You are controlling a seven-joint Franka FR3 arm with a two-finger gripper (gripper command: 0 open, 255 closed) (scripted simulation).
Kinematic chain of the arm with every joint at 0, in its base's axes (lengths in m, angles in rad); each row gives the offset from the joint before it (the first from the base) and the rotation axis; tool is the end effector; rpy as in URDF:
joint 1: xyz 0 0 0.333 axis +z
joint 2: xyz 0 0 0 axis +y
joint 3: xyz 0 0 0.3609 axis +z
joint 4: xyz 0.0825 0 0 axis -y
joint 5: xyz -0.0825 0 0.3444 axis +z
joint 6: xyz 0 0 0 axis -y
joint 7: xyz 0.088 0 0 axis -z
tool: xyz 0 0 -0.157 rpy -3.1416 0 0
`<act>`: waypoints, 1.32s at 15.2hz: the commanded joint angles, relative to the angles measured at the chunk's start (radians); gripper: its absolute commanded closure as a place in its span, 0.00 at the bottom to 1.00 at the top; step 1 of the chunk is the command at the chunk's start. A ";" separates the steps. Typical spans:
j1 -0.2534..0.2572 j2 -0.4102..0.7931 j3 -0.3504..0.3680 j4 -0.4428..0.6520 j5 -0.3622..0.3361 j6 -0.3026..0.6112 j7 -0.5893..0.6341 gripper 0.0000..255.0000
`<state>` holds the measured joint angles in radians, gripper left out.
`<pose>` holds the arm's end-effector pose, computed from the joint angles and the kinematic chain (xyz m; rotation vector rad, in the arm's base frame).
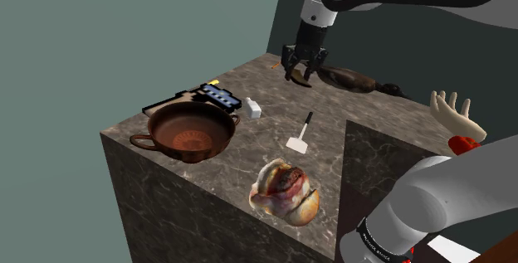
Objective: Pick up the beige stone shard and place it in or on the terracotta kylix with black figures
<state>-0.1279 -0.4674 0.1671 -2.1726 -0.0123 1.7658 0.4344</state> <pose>0.3617 0.0242 0.5740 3.0033 -0.6224 0.1123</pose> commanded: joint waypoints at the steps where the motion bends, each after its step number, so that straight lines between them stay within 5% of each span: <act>1: 0.012 0.008 0.028 0.015 0.009 -0.008 0.037 1.00; 12: 0.087 0.137 0.240 0.161 0.041 -0.035 0.318 1.00; 20: 0.137 0.326 0.399 0.355 -0.015 -0.067 0.548 1.00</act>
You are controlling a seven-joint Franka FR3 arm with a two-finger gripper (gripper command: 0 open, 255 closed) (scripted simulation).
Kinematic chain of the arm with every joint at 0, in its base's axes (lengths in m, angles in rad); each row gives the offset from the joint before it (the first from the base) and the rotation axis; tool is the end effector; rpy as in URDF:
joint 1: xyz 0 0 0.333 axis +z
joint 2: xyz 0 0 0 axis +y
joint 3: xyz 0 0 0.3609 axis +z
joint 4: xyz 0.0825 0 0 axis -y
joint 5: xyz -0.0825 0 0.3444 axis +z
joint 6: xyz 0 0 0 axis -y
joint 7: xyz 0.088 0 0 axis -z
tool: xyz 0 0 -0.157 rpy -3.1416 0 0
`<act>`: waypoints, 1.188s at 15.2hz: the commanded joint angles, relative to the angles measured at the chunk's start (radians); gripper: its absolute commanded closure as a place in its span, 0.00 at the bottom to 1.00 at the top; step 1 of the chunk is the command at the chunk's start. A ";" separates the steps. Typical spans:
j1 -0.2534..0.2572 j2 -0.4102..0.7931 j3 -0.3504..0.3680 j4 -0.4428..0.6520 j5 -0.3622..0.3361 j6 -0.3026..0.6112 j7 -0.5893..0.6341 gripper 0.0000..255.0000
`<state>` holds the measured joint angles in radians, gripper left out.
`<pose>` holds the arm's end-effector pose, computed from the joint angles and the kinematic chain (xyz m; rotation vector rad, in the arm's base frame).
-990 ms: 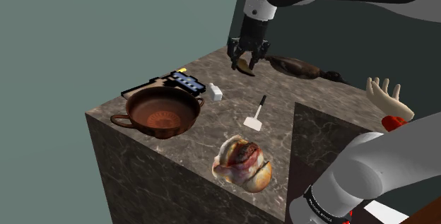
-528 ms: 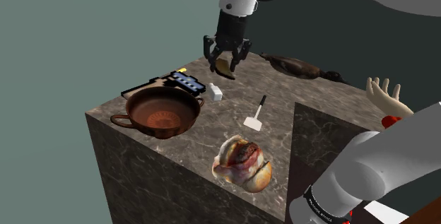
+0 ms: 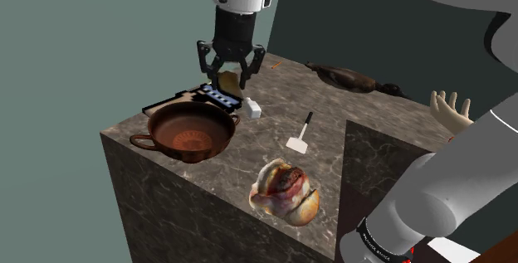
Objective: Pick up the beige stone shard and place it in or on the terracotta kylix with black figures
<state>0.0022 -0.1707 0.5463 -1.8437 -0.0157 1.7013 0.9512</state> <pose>0.3921 0.2593 0.5830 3.0025 -0.6196 0.1125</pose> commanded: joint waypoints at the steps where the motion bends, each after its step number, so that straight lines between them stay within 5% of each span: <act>1: 0.015 0.059 0.039 0.057 -0.026 -0.009 0.063 1.00; 5: 0.065 0.203 0.113 0.199 -0.106 -0.047 0.195 1.00; 18: 0.064 0.196 0.106 0.018 -0.106 0.129 0.208 1.00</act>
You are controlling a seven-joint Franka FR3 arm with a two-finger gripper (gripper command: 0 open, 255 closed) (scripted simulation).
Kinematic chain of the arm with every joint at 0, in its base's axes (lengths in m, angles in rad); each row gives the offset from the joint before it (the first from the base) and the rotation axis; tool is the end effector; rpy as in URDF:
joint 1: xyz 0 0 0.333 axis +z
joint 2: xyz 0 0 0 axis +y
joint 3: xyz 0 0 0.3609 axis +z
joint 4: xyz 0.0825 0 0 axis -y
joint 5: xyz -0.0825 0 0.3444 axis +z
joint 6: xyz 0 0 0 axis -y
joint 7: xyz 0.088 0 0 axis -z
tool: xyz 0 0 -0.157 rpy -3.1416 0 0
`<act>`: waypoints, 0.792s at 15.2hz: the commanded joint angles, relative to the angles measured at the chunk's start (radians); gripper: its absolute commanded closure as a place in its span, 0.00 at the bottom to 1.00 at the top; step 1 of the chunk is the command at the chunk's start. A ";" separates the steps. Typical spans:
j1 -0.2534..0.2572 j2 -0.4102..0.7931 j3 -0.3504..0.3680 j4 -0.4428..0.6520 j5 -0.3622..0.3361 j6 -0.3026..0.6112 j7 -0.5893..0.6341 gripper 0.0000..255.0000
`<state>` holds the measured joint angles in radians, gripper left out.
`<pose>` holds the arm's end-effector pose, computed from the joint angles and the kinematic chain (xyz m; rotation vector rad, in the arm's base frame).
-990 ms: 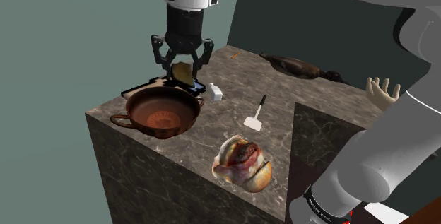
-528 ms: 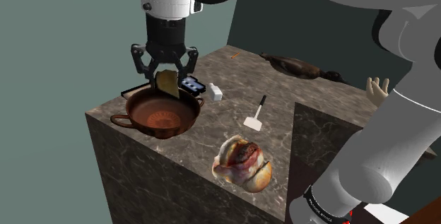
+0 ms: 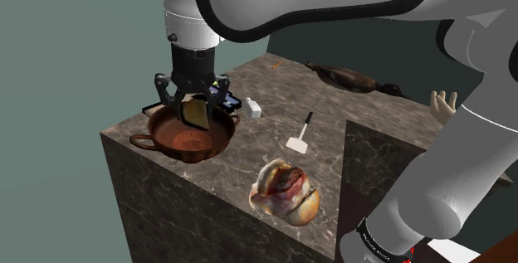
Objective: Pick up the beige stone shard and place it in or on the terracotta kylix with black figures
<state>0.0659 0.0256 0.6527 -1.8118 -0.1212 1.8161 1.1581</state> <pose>0.4111 0.3344 0.5251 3.0027 -0.6230 0.1117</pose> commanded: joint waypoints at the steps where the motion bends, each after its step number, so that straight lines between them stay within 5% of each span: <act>1: 0.000 0.001 0.000 -0.024 -0.001 0.025 0.003 1.00; 8: 0.000 0.001 0.000 -0.024 -0.001 0.025 0.003 1.00; 9: 0.000 0.001 0.000 -0.024 -0.001 0.025 0.003 0.00; 12: 0.000 0.001 0.000 -0.024 -0.001 0.025 0.003 0.00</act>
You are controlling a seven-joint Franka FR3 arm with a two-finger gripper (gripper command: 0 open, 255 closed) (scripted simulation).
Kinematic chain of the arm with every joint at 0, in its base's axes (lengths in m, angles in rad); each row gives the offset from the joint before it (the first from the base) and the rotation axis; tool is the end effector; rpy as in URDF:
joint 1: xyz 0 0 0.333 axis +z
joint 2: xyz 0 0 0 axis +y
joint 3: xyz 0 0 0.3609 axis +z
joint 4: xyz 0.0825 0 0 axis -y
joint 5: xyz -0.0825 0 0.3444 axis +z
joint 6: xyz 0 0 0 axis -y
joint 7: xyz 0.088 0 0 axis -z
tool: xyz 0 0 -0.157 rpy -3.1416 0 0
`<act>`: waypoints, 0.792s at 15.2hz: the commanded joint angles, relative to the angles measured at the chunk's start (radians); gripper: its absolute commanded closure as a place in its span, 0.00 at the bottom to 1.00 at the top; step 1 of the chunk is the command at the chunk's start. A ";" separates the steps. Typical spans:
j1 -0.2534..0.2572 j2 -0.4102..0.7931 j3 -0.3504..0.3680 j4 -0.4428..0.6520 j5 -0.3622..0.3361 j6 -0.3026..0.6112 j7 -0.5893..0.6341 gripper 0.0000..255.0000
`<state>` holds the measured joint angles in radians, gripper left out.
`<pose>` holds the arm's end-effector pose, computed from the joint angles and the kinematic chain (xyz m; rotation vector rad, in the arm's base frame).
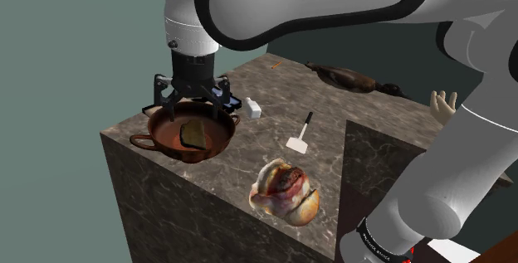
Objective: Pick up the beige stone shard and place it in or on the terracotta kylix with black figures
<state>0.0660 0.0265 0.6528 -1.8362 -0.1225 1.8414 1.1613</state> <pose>0.4108 0.3346 0.5162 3.0032 -0.6226 0.1119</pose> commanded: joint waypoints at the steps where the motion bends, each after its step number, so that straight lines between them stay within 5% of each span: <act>1: 0.000 0.000 0.000 0.000 0.000 0.000 0.000 0.00; 6: 0.007 0.000 0.006 0.127 0.003 -0.127 -0.003 0.00; 12: 0.007 0.000 0.006 0.127 0.003 -0.127 -0.003 0.00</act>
<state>0.0726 0.0266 0.6590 -1.7099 -0.1194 1.7149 1.1585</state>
